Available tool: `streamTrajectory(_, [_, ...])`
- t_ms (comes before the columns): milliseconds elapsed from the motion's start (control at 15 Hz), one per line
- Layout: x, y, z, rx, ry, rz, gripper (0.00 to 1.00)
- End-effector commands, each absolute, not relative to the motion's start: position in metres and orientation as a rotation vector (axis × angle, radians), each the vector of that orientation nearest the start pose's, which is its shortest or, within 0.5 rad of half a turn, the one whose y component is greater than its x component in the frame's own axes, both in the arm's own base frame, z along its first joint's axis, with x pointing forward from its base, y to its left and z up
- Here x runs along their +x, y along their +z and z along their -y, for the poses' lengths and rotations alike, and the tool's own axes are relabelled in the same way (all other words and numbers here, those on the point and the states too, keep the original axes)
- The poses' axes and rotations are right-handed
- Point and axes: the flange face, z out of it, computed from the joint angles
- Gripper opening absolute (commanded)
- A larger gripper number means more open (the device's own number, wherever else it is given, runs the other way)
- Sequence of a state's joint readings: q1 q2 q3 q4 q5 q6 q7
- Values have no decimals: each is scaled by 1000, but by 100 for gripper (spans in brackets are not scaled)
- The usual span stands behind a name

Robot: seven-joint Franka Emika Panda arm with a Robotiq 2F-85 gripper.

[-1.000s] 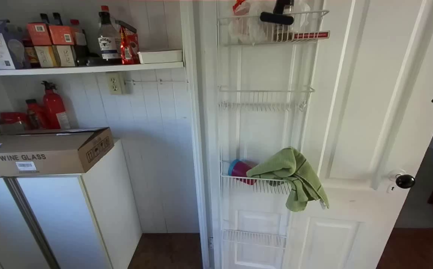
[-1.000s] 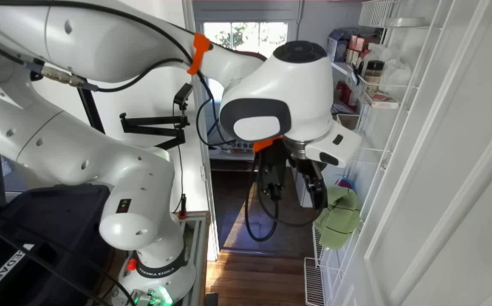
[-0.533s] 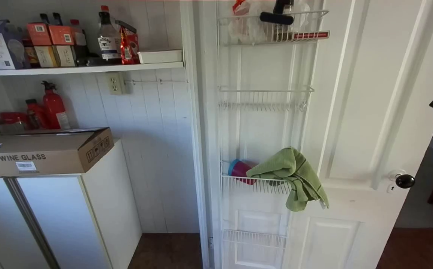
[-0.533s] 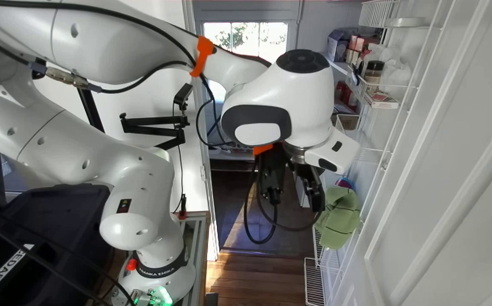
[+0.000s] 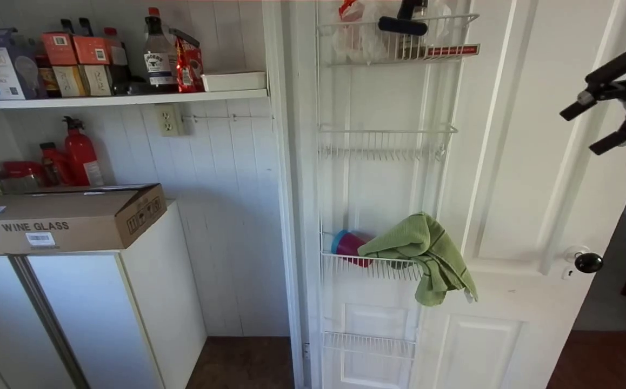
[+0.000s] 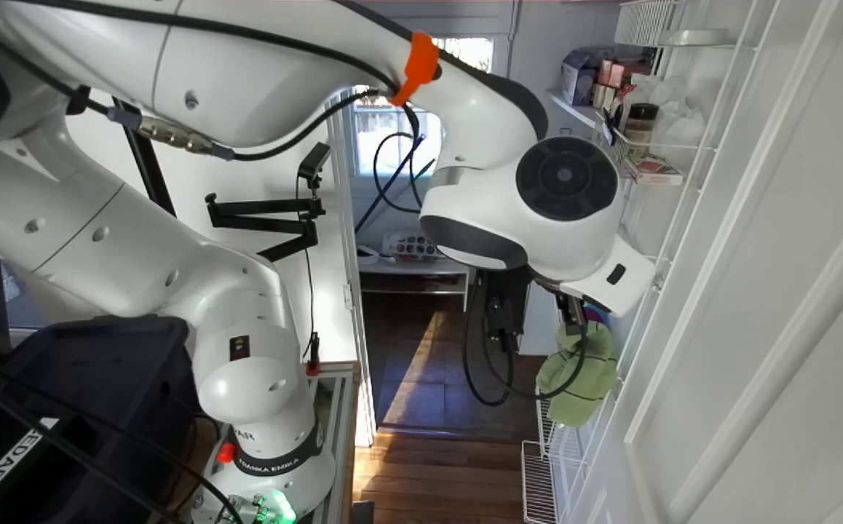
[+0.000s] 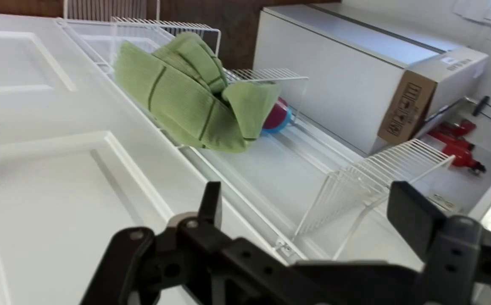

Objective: Move the box of cards to the higher shelf

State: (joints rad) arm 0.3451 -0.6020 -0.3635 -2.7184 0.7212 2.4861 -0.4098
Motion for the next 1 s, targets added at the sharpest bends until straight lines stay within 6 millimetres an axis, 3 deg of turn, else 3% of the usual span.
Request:
streamTrajectory(0, [408,431,-3,-2243,-572,-139,100])
streamTrajectory(600, [436,460,-28,-1942,-771,22,100])
streamTrajectory(933, [457,461,-27,-1841,-752,-59,100])
